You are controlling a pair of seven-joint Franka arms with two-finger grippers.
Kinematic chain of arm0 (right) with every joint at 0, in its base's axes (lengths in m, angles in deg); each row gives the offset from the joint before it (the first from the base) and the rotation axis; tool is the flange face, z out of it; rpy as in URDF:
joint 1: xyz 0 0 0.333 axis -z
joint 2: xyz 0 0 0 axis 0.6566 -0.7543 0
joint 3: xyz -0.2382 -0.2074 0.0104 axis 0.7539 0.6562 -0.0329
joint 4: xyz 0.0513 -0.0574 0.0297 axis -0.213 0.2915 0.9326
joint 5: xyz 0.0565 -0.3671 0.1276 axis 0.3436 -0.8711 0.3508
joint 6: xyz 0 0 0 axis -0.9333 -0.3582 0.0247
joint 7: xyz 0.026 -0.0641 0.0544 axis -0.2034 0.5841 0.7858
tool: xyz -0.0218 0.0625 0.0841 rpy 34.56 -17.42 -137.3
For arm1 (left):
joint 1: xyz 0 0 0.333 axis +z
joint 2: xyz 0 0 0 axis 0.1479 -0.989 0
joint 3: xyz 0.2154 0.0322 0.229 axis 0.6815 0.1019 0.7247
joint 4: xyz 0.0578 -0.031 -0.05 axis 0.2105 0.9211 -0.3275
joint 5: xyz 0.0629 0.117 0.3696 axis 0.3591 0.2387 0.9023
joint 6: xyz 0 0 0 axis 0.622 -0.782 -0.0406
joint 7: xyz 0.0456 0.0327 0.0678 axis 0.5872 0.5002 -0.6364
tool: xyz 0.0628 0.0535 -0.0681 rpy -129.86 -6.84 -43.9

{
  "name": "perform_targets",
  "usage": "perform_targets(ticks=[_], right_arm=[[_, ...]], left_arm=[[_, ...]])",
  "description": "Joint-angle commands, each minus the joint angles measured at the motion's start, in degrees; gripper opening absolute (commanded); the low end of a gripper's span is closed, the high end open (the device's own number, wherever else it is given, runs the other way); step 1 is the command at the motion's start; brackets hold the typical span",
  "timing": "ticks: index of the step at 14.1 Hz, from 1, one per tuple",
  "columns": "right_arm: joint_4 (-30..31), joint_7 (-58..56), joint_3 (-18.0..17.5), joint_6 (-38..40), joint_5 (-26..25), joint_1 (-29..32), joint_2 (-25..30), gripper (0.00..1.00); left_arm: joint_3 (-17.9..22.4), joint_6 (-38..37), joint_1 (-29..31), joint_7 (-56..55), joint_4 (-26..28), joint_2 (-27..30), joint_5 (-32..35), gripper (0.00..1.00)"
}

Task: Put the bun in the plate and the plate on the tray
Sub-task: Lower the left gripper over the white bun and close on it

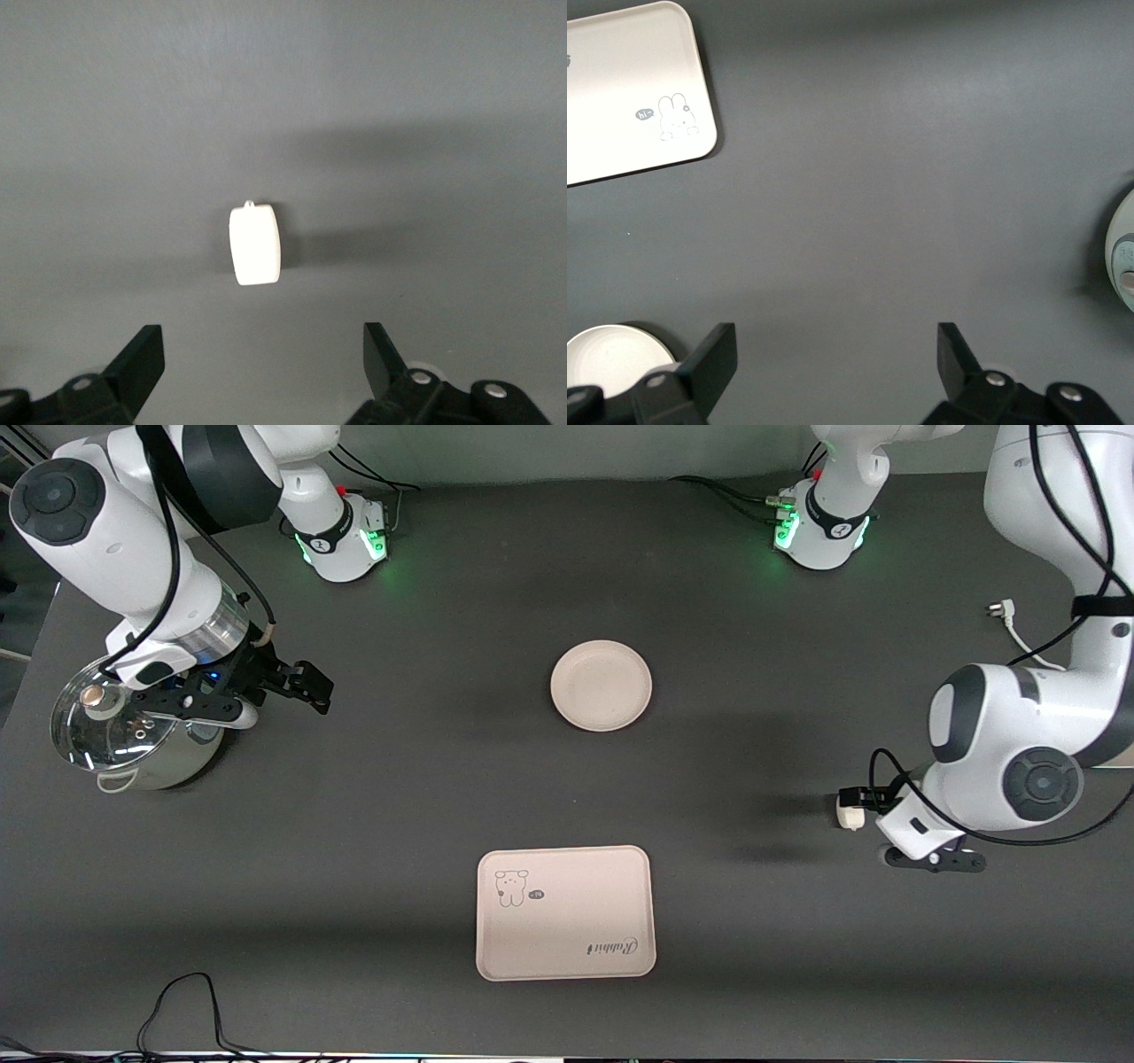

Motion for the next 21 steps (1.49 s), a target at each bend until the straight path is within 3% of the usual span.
perform_targets(ticks=[1, 9, 18, 21], right_arm=[[-0.3, 1.0, 0.3, -1.1, 0.6, -0.3, -0.8, 1.0], [0.0, -0.7, 0.6, -3.3, -0.2, -0.3, -2.6, 1.0], [0.4, -0.8, 0.8, -4.9, -0.2, -0.2, -3.1, 1.0], [-0.1, -0.6, 0.7, -6.6, -0.2, -0.3, -3.8, 1.0]], left_arm=[[0.3, 6.7, 0.6, 0.7, 13.1, 7.9, 0.0, 1.0], [0.7, 24.0, 1.7, 0.7, 18.1, 1.5, 0.3, 1.0], [0.8, 32.1, 1.9, -0.3, 18.2, -3.0, 0.4, 0.98], [0.7, 32.5, 1.9, -0.3, 18.1, -3.3, 0.4, 0.87]])
